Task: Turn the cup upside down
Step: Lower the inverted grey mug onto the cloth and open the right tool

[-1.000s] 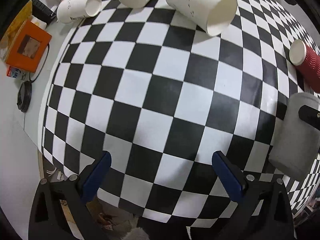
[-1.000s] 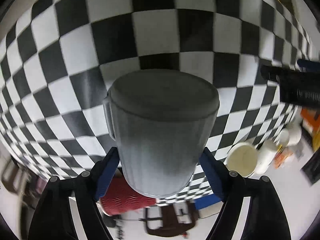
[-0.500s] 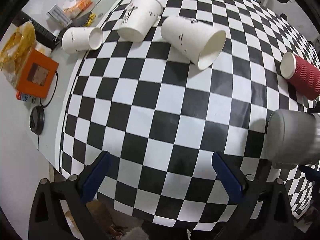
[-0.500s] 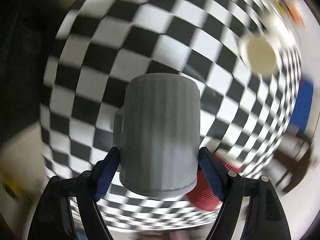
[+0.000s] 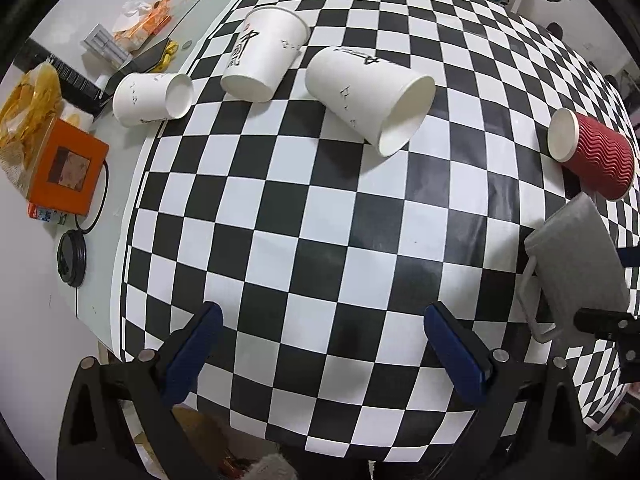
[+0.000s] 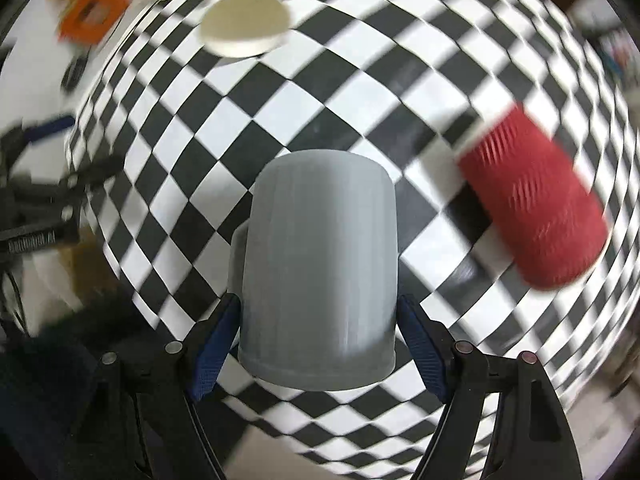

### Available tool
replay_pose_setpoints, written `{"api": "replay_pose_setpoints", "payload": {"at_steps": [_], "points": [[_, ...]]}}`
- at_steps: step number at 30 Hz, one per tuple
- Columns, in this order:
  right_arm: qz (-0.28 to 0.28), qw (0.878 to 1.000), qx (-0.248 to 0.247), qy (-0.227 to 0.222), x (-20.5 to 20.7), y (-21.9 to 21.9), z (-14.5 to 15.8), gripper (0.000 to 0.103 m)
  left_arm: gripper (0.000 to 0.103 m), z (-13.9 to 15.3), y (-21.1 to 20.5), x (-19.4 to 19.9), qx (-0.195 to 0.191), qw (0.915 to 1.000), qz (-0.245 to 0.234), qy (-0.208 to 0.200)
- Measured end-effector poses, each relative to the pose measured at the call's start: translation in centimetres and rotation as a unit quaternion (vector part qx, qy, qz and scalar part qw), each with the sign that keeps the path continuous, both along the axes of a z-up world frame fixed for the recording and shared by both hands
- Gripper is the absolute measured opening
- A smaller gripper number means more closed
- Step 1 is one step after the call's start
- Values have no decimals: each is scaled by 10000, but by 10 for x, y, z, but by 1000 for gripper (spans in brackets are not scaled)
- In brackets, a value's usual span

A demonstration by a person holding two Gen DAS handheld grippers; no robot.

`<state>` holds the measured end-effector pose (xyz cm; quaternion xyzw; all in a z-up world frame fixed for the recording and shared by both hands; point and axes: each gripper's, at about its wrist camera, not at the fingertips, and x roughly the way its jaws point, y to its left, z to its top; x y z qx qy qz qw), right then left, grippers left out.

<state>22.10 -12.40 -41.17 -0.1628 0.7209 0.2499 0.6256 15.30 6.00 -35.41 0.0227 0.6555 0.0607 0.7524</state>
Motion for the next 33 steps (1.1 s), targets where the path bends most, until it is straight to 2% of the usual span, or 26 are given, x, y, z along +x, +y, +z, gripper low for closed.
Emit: {"api": "replay_pose_setpoints", "payload": {"at_steps": [1,8,12,15,18,20,21,25,28,33], "points": [[-218,9997,40,43,-2,-5,-3,81,103,0,-2,0,-2,10000,-32,2],[-757,9964,-126,368,-8,-20,-22,82,103,1,-10,1,-12,9998,-182,47],[-911,9946,-226,438,4,-23,-16,94,103,-1,-9,1,-45,9998,-170,90],[-934,9945,-205,431,15,-18,-13,94,103,-5,-9,2,-105,9996,-149,193],[-988,9930,-307,567,22,-9,-25,94,103,-10,-9,4,-160,9994,-136,278],[-985,9928,-280,615,24,-2,-30,83,103,-12,-6,6,-200,9993,-106,306],[-997,9930,-218,599,24,-2,-29,83,103,-12,-4,8,-230,9992,-74,316],[-1213,9926,25,97,25,4,-11,83,103,-15,10,15,-305,9988,105,355],[-1666,9833,554,-473,29,3,11,83,103,-20,20,22,-313,9983,227,436],[-2284,9521,1237,-1613,36,3,31,83,103,-34,32,31,-236,9979,224,552]]}}
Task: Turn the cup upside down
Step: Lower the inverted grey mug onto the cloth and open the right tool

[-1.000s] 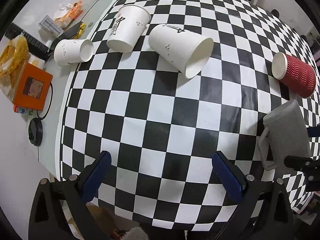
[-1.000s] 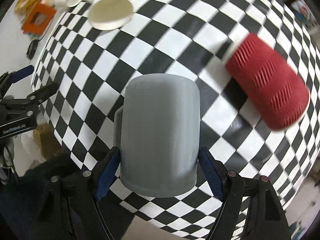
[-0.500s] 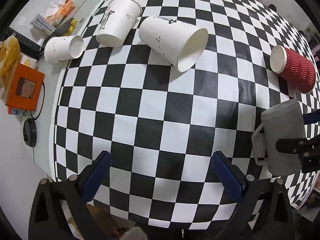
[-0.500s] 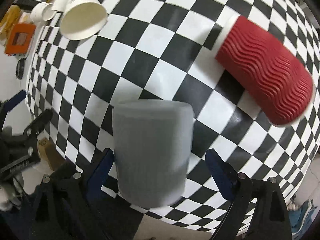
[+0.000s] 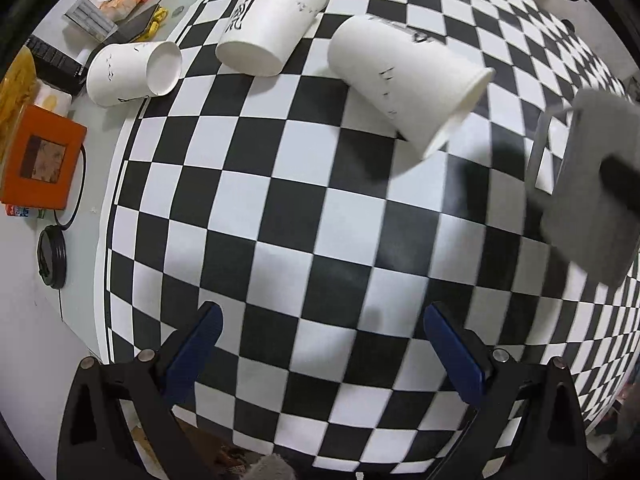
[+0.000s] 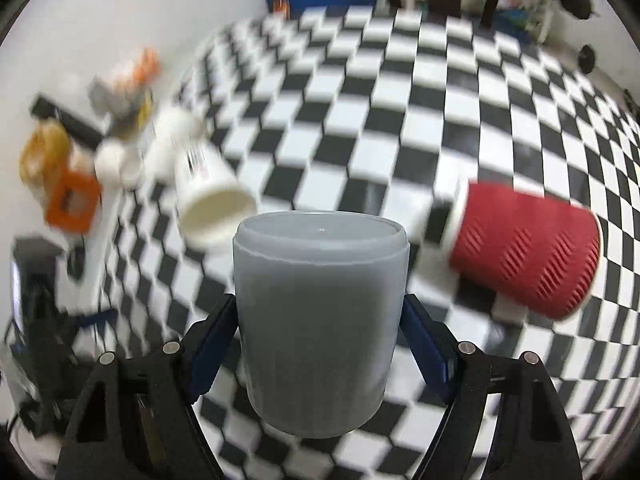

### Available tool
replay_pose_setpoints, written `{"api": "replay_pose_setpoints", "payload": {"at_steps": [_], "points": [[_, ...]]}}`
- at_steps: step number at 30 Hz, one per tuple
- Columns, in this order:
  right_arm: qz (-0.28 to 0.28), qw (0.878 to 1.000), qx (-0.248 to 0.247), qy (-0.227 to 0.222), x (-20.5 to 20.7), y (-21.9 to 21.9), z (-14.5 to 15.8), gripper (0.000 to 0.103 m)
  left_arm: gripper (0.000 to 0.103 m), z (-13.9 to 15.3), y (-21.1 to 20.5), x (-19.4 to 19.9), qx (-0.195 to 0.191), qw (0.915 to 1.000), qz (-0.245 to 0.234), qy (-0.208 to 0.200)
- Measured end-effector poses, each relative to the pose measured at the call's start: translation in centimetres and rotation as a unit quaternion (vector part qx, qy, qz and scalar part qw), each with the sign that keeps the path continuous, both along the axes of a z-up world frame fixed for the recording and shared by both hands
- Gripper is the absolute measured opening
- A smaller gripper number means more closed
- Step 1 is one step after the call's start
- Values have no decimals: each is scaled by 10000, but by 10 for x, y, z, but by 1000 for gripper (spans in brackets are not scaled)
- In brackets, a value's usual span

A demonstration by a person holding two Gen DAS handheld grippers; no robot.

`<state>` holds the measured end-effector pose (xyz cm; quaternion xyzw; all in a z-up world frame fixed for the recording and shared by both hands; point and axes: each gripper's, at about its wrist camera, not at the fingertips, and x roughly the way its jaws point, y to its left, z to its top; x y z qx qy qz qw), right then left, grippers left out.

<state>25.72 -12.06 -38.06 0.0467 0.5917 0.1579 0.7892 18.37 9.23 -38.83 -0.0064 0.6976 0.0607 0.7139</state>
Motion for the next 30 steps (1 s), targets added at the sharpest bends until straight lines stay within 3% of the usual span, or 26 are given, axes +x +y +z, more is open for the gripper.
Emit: {"api": "replay_pose_setpoints", "payload": {"at_steps": [3,11,22,25,30], "points": [[-374,9958,-25,-830,-6,8,0,83,103,-7,7,3,22,10000,12,47],[-501,9838,-481,-1650,-42,35,-14,83,103,-13,11,-2,-24,9993,-372,-94],[-796,9835,-930,-1336,-87,36,-23,87,103,2,-6,-31,-127,9956,-718,-581],[-987,9816,-991,-1301,-103,32,-19,98,103,16,-12,-42,-64,9943,-800,-706],[-1347,9781,-1098,-1143,-128,19,-2,103,103,60,-27,-60,-69,9898,-959,-1055]]}}
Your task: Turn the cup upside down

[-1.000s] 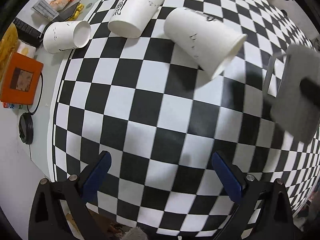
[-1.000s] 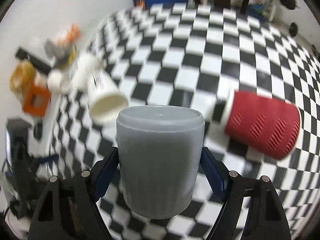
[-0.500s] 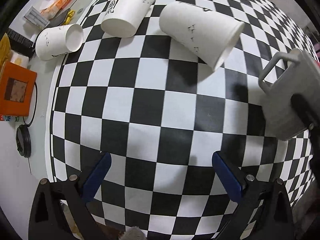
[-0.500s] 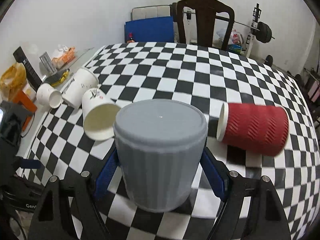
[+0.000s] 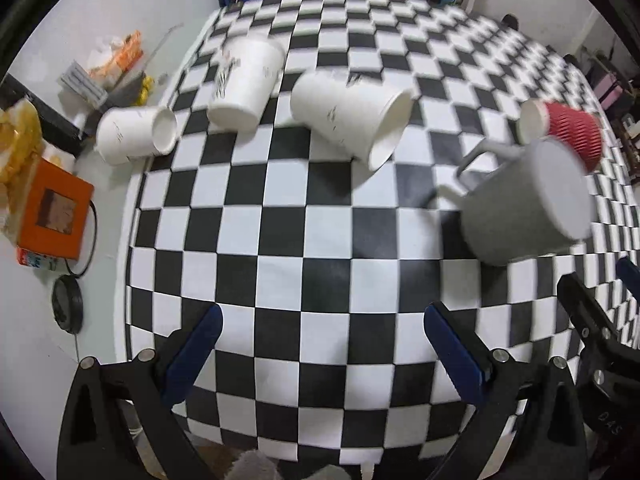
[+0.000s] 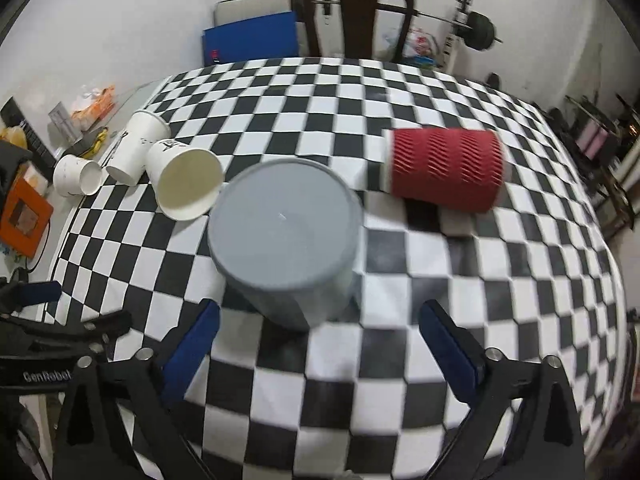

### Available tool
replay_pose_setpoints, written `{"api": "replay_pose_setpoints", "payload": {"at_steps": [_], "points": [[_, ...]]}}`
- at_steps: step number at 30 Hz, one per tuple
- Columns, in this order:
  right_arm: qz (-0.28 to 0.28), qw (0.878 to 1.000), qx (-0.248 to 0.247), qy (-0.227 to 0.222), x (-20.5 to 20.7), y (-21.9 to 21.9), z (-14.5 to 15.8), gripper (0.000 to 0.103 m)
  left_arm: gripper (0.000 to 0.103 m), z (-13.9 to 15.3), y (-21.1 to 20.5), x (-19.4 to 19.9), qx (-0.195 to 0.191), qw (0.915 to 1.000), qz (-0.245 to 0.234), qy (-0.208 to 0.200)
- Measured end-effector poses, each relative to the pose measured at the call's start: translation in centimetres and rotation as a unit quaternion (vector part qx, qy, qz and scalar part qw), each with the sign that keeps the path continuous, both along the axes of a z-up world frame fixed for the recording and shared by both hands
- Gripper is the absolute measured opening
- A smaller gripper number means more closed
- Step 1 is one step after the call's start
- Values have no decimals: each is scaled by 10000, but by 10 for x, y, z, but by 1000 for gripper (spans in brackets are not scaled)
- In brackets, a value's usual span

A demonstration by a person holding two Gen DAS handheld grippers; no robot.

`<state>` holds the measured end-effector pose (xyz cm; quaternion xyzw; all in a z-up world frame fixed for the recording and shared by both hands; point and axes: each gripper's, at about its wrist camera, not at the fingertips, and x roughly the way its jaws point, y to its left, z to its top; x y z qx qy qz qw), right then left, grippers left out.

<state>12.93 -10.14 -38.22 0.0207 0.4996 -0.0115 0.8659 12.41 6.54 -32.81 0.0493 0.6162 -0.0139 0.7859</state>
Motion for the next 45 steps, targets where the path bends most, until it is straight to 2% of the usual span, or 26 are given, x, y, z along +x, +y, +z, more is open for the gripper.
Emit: {"api": "replay_pose_setpoints", "payload": {"at_steps": [4,10,14,20,23,27,32,38,45], "points": [[-345,9992,-177,-36,-24,-9,33,103,103,46,-11,-12,-143,9991,-208,-346],[-949,9943,-392,-303,-62,-17,117,103,103,124,-15,-35,-284,9939,-527,-930],[-1158,9912,-412,-495,-84,-19,167,103,103,166,-9,-46,-312,9901,-536,-1261],[-1241,9892,-596,-506,-111,-16,228,103,103,216,-2,-67,-351,9829,-459,-1748],[-1253,9889,-551,-579,-123,-19,253,103,103,236,-3,-79,-347,9811,-362,-1869],[-1223,9885,-599,-654,-139,-22,283,103,103,258,-5,-97,-368,9791,-265,-1981],[-1159,9876,-648,-835,-156,-23,311,103,103,266,-3,-110,-485,9801,-116,-1921],[-1080,9880,-694,-859,-170,-21,326,103,103,274,-1,-122,-464,9800,12,-1935],[-1015,9894,-686,-783,-178,-22,329,103,103,277,-1,-131,-395,9818,1,-1860]]}}
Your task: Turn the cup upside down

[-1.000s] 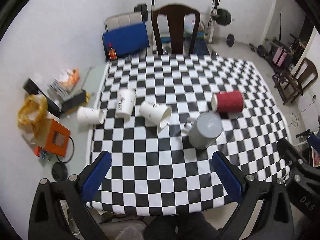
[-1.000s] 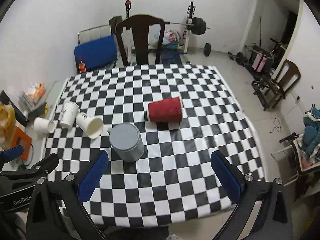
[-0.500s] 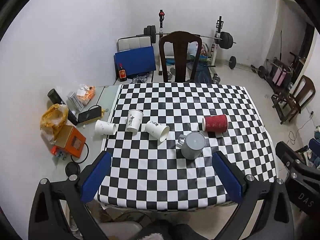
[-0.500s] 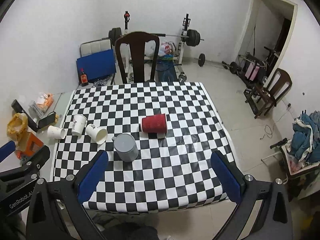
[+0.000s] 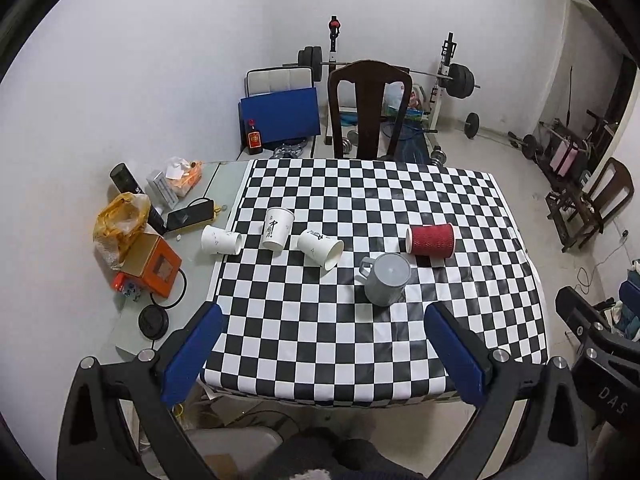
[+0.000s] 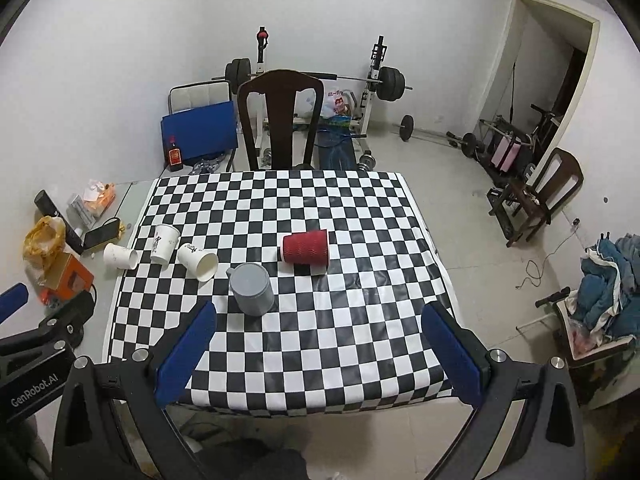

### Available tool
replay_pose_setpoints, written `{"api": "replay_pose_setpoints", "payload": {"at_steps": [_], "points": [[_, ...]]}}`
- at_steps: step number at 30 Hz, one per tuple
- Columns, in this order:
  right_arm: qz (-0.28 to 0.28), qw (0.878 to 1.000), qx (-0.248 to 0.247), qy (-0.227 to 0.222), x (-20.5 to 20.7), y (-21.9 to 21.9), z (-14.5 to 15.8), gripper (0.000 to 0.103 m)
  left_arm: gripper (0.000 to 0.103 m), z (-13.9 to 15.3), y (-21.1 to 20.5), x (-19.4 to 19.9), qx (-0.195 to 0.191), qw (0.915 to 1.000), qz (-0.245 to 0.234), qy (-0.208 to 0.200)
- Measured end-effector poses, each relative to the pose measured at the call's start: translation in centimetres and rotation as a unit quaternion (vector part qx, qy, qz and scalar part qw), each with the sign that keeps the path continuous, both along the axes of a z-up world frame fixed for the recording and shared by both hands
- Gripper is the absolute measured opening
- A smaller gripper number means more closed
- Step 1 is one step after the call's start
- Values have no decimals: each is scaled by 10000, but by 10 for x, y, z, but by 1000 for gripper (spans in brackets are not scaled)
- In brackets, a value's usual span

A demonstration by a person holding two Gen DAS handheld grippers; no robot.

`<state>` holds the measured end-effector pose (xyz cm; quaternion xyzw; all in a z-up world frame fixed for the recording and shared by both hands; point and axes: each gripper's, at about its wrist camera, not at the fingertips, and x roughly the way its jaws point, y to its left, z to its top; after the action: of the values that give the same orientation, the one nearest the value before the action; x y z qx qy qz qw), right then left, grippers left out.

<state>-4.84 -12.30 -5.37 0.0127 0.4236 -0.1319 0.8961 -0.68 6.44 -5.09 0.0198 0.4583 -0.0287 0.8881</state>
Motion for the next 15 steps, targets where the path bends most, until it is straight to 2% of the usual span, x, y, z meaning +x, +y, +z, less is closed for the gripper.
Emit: {"api": "replay_pose_setpoints", "payload": {"at_steps": [15], "points": [[-18,10000,30,6,-5,0,0,103,103,3,-4,-10,68,9998,-124,137]]}}
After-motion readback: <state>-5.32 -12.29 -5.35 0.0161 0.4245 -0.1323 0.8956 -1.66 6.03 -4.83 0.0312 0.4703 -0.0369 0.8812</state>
